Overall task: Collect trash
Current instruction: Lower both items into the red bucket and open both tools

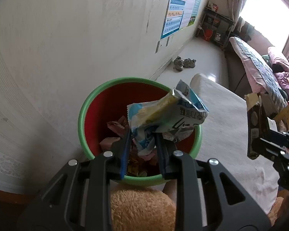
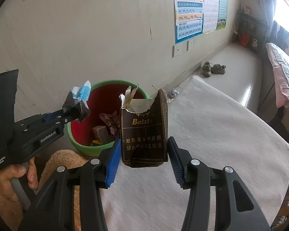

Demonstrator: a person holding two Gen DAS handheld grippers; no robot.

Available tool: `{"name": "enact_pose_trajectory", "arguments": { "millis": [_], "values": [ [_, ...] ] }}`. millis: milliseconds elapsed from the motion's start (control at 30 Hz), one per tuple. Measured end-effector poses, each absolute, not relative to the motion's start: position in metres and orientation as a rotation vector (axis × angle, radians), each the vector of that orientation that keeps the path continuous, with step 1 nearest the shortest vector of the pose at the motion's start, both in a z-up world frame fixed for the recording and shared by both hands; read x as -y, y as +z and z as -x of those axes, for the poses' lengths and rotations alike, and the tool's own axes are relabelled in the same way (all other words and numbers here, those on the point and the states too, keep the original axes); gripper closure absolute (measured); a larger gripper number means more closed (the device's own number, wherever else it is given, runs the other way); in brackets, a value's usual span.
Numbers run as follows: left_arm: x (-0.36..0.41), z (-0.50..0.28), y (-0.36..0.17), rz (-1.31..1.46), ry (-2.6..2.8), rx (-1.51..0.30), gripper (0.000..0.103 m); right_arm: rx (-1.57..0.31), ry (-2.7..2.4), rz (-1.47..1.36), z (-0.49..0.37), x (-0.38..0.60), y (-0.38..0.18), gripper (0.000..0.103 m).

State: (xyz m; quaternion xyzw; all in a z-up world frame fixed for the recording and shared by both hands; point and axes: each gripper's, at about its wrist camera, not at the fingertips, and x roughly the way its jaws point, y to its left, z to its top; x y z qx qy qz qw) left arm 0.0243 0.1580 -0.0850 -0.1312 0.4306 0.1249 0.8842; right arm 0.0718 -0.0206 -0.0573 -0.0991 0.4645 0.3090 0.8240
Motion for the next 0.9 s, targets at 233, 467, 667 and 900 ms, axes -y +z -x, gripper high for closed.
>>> {"name": "enact_pose_trajectory", "arguments": {
  "millis": [233, 467, 667, 900],
  "values": [
    [-0.161, -0.03, -0.088, 0.279, 0.268, -0.898, 0.079, -1.003, 0.653, 0.206, -0.076, 0.016, -0.064, 0.056],
    [-0.165, -0.033, -0.088, 0.277, 0.28, -0.893, 0.079, -1.002, 0.667, 0.207, -0.086, 0.005, -0.064, 0.056],
    [-0.166, -0.035, -0.092, 0.282, 0.3, -0.904, 0.079, -0.987, 0.709, 0.187, -0.097, -0.009, -0.062, 0.056],
    [-0.173, -0.038, -0.099, 0.293, 0.322, -0.929, 0.079, -1.015, 0.746, 0.165, -0.104, -0.024, -0.065, 0.056]
  ]
}}
